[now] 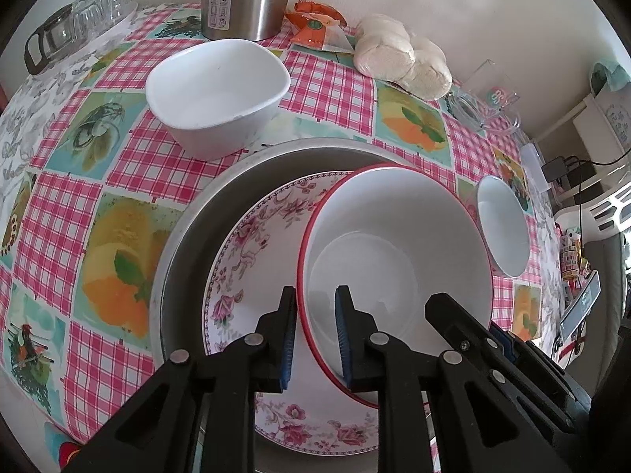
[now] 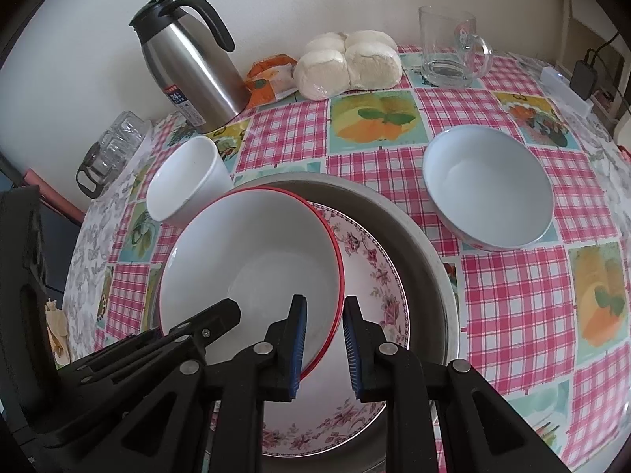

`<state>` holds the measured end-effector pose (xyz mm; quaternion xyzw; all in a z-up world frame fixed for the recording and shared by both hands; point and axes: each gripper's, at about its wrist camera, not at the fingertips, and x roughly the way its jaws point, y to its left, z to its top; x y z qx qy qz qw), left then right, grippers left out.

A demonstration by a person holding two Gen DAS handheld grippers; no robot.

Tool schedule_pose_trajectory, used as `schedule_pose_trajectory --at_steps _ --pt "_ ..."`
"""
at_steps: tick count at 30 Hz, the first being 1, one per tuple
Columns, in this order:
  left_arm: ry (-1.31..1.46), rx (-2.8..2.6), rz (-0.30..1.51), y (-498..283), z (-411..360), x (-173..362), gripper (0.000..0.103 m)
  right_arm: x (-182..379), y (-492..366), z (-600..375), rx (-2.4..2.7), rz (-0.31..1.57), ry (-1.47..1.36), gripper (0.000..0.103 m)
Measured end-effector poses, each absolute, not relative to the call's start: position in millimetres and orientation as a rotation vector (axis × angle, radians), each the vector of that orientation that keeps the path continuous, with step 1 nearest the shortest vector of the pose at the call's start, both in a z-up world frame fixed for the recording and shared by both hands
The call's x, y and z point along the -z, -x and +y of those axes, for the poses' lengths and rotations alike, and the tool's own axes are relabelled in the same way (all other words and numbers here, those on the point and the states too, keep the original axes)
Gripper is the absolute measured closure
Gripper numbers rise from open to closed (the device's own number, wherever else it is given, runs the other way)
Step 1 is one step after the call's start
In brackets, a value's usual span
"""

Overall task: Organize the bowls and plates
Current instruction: 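Open both grippers and lift them off the red-rimmed bowl rim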

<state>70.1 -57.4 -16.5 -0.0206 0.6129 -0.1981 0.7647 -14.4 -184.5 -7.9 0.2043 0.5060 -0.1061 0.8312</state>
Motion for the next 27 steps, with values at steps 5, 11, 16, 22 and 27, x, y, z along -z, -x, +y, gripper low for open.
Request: schedule_pose_trajectory --at_steps 5,11,16,22,27 --pt "0.045 0.429 1.333 -71 -57 17 0.084 7 14 -184 0.225 1.075 -0.432 0.081" --pt "0.035 0.428 1.324 -70 -57 15 0.082 7 14 -185 0.231 1.073 -0.427 0.081" --pt "0.033 0.422 1.283 -71 -54 5 0.082 0 17 -187 0.246 1.049 -0.424 0.081" --pt "0.032 0.395 1.231 -72 -49 -7 0.075 -9 18 -188 0.262 1.012 -0.406 0.071" --pt "0.041 0.347 1.181 -74 -39 -17 0.057 -13 19 -188 0.282 0.994 -0.380 0.045"
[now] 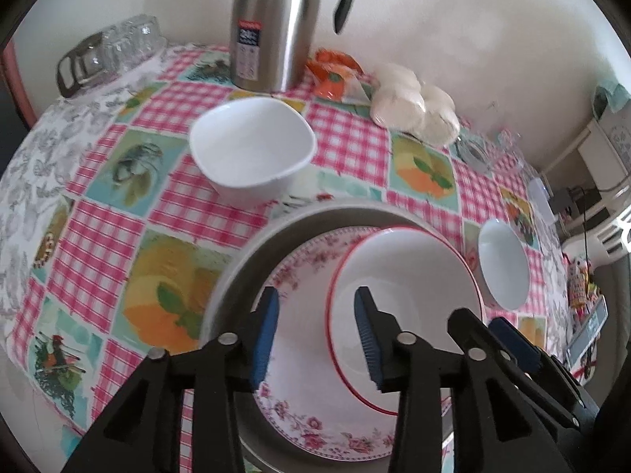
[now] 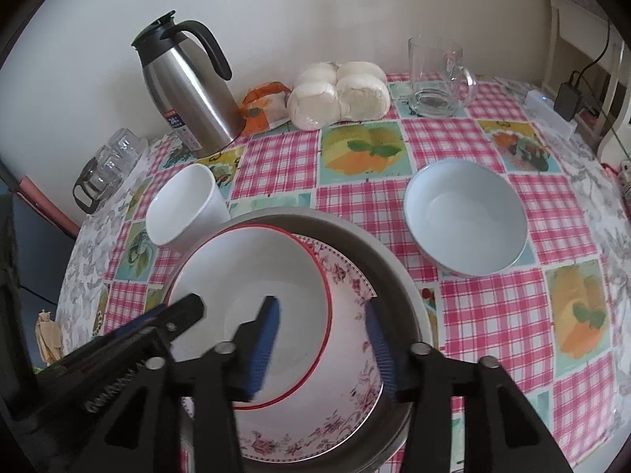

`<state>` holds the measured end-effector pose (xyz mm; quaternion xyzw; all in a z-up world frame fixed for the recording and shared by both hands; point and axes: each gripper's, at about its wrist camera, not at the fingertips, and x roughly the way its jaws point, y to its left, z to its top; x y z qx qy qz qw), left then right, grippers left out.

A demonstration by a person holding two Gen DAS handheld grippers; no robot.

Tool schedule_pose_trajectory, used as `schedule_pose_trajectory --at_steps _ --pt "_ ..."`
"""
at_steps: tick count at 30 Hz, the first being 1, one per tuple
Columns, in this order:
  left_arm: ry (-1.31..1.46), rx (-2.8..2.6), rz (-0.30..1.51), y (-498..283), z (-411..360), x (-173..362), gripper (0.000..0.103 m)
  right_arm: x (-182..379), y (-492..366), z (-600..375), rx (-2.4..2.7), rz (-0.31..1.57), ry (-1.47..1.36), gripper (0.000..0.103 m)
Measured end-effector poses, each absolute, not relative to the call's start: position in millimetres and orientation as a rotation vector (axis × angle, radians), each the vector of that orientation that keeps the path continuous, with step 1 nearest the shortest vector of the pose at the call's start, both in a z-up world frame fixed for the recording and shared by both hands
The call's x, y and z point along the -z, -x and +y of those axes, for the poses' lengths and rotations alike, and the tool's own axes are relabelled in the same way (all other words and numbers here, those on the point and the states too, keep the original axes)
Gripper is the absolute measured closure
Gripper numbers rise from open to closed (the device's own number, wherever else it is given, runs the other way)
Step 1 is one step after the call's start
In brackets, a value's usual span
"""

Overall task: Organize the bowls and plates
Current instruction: 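Open both grippers and lift them off the red-rimmed bowl rim, then move both grippers toward the small white square bowl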

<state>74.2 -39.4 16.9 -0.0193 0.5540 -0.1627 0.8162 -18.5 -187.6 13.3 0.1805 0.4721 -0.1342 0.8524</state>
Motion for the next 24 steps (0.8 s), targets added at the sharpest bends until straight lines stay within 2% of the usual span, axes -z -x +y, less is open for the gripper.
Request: schedule_pose_trajectory --at_steps 5,6,10,12,19,21,24 --pt "0.050 0.288 1.153 -78 -31 -21 0.043 -15 19 -189 0.287 0.978 -0.368 0.031" --pt "0.053 0.271 1.147 -79 -29 -21 0.037 -15 19 -188 0.286 0.977 -0.365 0.030" --pt "0.060 0.213 1.128 -82 -19 -22 0.030 -15 18 -187 0.281 0.974 -0.355 0.022" --pt "0.061 0.193 1.126 -83 -16 -21 0.023 -15 18 -186 0.280 0.972 -0.348 0.018" --pt "0.075 0.135 1.115 -90 -3 -20 0.021 -16 17 -184 0.283 0.949 -0.344 0.000" --pt "0.087 0.119 1.116 -91 2 -19 0.016 -17 16 -183 0.282 0.935 -0.342 0.000" --pt "0.110 0.097 1.116 -94 10 -17 0.016 -21 15 -180 0.269 0.901 -0.342 0.000"
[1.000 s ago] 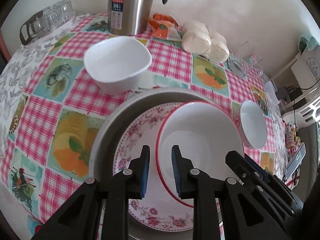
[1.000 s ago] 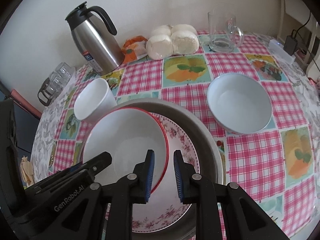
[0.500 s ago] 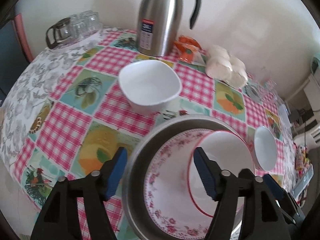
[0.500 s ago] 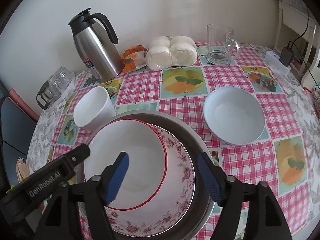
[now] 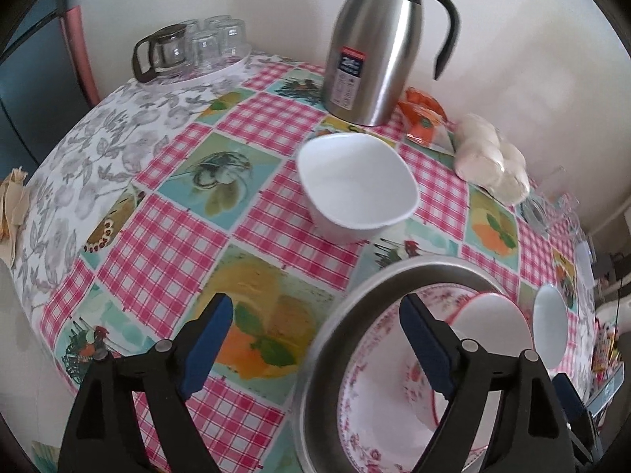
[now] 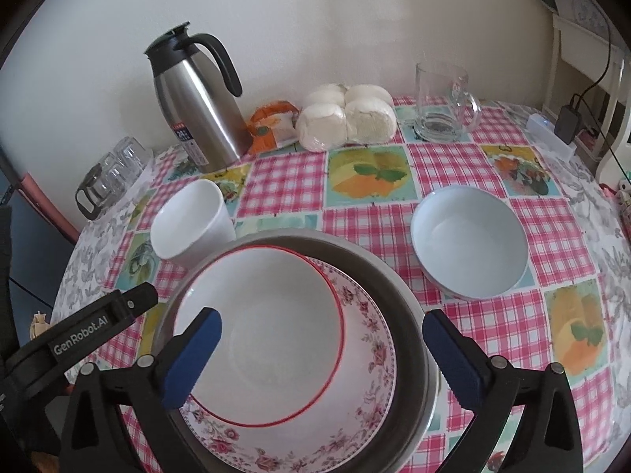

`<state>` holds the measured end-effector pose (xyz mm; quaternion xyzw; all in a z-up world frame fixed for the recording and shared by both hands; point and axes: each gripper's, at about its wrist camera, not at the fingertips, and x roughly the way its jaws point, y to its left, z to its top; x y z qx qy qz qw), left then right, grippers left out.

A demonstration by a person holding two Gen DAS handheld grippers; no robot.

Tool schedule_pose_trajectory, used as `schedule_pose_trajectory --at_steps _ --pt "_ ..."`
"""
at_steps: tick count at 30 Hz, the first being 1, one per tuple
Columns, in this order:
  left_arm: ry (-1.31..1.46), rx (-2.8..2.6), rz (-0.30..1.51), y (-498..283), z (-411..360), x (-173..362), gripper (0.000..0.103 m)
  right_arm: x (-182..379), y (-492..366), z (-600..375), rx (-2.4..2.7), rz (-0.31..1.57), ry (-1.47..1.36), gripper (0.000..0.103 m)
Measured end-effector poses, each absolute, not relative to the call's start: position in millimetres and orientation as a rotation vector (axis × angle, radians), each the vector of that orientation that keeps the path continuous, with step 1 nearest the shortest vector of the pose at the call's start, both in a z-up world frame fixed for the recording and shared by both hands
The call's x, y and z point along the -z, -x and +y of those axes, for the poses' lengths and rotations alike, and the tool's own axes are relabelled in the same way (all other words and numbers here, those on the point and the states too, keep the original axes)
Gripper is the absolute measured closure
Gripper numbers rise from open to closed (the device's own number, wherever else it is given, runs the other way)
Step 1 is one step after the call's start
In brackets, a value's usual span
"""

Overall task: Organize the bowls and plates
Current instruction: 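Move both grippers toward the small white square bowl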

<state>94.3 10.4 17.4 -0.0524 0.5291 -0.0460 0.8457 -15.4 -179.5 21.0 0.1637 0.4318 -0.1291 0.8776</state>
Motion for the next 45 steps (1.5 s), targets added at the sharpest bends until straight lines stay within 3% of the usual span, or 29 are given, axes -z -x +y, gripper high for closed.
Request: schedule_pose_trajectory --at_steps 7,22,38,45 --pt "0.165 0.059 1.120 -103 30 -13 0.016 -39 17 -172 0.248 0.782 -0.316 0.000" --pt "0.255 0.134 1.122 -119 41 -14 0.016 -81 24 -176 0.202 0.719 -0.333 0.000" --pt "0.276 0.160 1.130 -155 38 -12 0.016 -202 10 -187 0.263 0.680 -0.109 0.000" --pt "0.280 0.163 1.109 -172 45 -17 0.015 -211 -29 -167 0.273 0.715 -0.056 0.000"
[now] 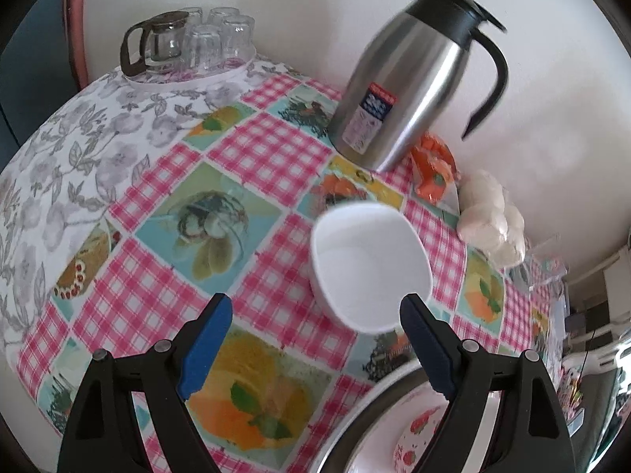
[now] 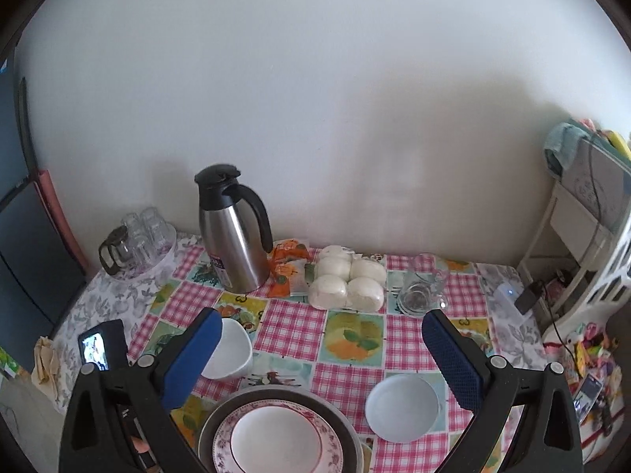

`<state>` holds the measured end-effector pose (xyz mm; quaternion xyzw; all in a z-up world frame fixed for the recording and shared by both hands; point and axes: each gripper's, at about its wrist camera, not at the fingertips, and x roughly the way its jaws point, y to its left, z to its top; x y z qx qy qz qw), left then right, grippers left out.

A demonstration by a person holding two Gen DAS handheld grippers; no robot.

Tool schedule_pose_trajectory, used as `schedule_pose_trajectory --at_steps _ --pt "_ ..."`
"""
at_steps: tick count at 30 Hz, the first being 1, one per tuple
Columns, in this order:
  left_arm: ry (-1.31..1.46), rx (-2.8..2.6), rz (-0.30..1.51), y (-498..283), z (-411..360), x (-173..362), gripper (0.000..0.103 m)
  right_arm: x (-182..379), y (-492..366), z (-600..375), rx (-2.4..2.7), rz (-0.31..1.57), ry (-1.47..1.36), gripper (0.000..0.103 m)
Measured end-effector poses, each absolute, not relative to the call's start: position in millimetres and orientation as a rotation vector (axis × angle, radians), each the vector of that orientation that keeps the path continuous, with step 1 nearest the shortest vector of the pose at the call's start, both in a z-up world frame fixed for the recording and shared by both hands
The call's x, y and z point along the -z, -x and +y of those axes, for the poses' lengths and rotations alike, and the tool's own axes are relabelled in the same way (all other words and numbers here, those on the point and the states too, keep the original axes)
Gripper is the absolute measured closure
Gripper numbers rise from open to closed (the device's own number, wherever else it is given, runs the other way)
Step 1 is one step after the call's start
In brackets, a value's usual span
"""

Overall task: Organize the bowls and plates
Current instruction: 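Move both grippers toward the small white square bowl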

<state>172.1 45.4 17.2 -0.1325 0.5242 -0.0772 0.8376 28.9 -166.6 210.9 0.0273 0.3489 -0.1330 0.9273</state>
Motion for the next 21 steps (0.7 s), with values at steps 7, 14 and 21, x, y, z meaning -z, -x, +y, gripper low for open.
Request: schedule_pose_trajectory --at_steps 7,14,21 --pt "0.380 0.165 1.082 -196 66 -11 0.003 -176 -85 -146 0.223 0.818 -0.036 0.000" --pt "0.381 0.171 1.065 -212 63 -2 0.003 -112 -139 -130 0.187 0.975 -0.056 0.000" --pt "0.346 0.139 1.172 -227 61 26 0.003 -48 -171 -120 0.217 1.108 -0.045 0.007"
